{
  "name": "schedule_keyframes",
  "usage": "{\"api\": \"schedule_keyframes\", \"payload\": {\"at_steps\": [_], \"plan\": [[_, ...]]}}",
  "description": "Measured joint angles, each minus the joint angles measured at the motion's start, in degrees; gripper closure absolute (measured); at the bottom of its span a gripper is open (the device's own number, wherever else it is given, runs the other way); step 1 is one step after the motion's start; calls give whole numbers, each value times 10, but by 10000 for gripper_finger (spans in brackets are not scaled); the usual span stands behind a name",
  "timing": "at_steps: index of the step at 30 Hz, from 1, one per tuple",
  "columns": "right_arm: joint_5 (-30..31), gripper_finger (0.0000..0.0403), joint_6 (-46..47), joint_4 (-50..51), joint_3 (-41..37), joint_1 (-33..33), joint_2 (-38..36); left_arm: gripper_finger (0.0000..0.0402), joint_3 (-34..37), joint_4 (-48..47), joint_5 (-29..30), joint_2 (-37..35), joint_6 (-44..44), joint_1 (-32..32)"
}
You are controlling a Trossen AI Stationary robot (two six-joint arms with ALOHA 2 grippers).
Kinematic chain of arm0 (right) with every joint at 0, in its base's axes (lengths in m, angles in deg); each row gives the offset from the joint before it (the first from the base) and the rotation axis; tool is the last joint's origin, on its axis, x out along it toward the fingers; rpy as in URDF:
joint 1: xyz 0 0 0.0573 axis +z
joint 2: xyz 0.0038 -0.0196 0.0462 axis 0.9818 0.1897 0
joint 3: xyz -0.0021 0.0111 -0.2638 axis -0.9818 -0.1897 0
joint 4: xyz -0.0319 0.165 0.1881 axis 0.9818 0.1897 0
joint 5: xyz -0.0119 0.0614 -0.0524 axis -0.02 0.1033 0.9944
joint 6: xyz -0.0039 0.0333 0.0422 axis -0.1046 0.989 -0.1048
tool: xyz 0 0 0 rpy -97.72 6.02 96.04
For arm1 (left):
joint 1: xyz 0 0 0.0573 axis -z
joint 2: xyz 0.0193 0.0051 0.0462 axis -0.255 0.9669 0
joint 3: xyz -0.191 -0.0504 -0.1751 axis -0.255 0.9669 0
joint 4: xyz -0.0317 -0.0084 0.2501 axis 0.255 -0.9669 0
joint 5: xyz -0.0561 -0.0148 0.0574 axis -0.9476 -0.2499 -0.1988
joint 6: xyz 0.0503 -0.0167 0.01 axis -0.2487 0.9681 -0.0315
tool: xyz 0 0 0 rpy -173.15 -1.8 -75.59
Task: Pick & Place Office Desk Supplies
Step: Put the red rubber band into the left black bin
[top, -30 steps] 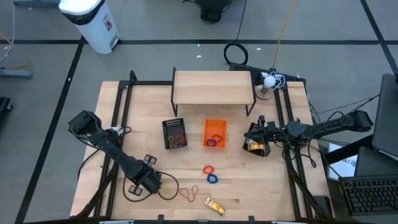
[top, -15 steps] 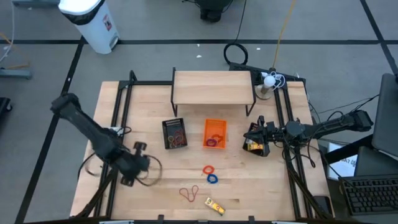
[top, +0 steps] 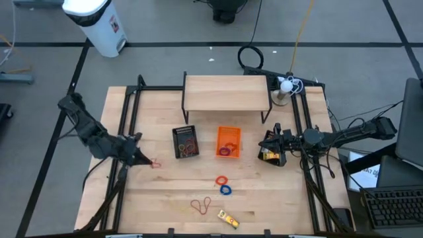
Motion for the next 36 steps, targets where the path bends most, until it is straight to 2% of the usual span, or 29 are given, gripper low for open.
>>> {"api": "schedule_keyframes", "payload": {"at_steps": [4, 9, 19, 23, 26, 31, 34, 36], "plan": [[0, 399, 0, 0, 0, 0, 0, 401, 92, 139, -52, -47, -10, -12], [0, 399, 0, 0, 0, 0, 0, 401, 145, 138, -72, -104, 8, -14], [0, 399, 6, 2, 0, 0, 1, 401, 148, 37, -10, -235, 26, -14], [0, 399, 13, 2, 0, 0, 1, 401, 147, 67, 69, -245, 27, -19], [0, 399, 12, -2, 0, 0, 1, 401, 114, 89, 92, -210, 14, -33], [0, 399, 3, -22, 0, 0, 2, 401, 2, 49, 113, -77, 10, -73], [1, 399, 0, -28, 0, 0, 2, 401, -87, -38, 112, 34, 35, -113], [2, 399, 0, -28, 0, 0, 2, 401, -148, -114, 90, 113, 52, -147]]}}
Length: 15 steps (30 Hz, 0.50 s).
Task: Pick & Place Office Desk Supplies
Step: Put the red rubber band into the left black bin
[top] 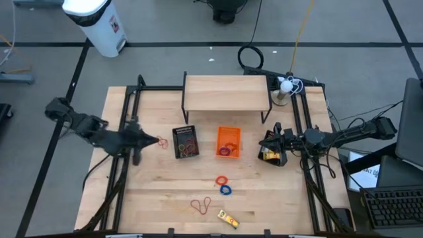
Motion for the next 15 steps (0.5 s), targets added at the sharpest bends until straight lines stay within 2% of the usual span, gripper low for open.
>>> {"api": "schedule_keyframes", "payload": {"at_steps": [3, 6, 15], "plan": [[0, 399, 0, 0, 0, 0, 0, 401, -71, -93, -35, 107, 4, -55], [0, 399, 0, 0, 0, 0, 0, 401, -112, -142, -72, 195, -21, -105], [0, 399, 0, 0, 0, 0, 7, 401, -165, -131, -159, 399, -175, -220]]}}
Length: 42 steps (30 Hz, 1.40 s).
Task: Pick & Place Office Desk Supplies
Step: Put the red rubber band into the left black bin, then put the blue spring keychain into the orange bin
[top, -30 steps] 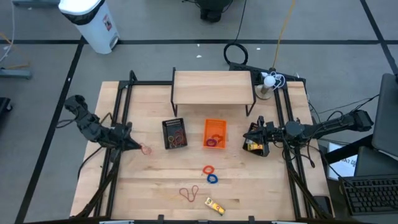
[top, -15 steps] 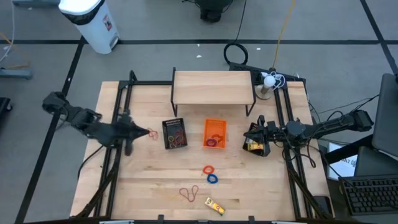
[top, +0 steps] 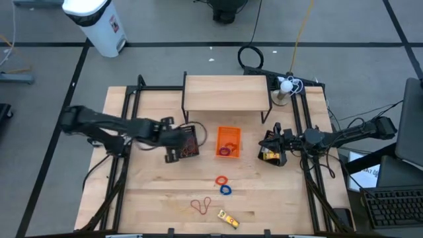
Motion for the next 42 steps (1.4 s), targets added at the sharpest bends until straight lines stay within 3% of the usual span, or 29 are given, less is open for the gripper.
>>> {"api": "schedule_keyframes", "payload": {"at_steps": [8, 18, 23, 30, 33, 36, 39, 42], "plan": [[-2, 399, 0, 0, 0, 1, 10, 402, -13, 0, -22, 115, -79, -49], [-2, 399, 2, 0, 0, 1, 17, 385, -13, 2, -55, 158, -96, -66], [-2, 399, 1, 0, 0, 1, 17, 334, -13, 6, -81, 154, -99, -66], [-2, 399, 1, 0, 0, 1, 17, 218, -19, -5, -92, 153, -90, -65], [-2, 399, 4, 0, 0, 1, 17, 178, -27, -20, -112, 127, -106, -60], [-3, 399, 4, 0, 0, 2, 17, 160, -19, -3, -112, 52, -112, -50], [-4, 399, 4, 1, 0, 2, 17, 167, 16, 53, -120, -49, -112, -54], [-4, 399, 4, 2, 0, 2, 17, 202, 95, 162, -165, -157, -110, -64]]}}
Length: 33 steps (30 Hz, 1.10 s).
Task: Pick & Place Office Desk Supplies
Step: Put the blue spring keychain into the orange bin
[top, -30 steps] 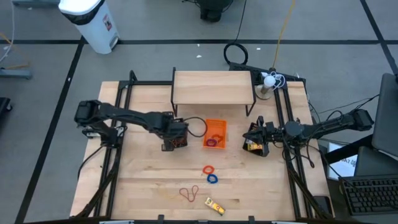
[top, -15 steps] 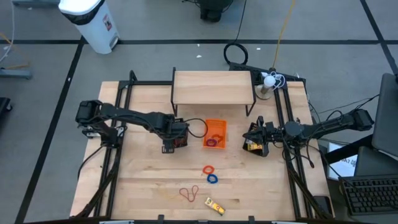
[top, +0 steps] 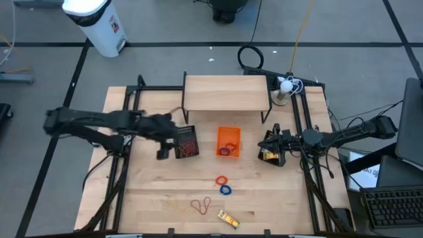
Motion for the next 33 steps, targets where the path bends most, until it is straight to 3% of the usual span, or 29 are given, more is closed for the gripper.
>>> {"api": "schedule_keyframes", "payload": {"at_steps": [4, 7, 9, 18, 29, 33], "plan": [[0, 399, 0, 0, 0, 0, 0, 286, 139, 133, -71, -136, 38, -14], [0, 399, 0, 1, 0, 0, 2, 365, 230, 225, -76, -217, 95, -13], [1, 399, 0, 2, 0, 0, 5, 390, 280, 280, -76, -263, 117, -10], [1, 399, -4, -17, 0, 0, 8, 397, 415, 390, -56, -427, 126, -1], [3, 399, -2, -23, 4, 0, 10, 399, 512, 425, -54, -491, 135, -1], [7, 401, 4, 74, 58, 12, 40, 399, 534, 438, -52, -494, 139, -1]]}}
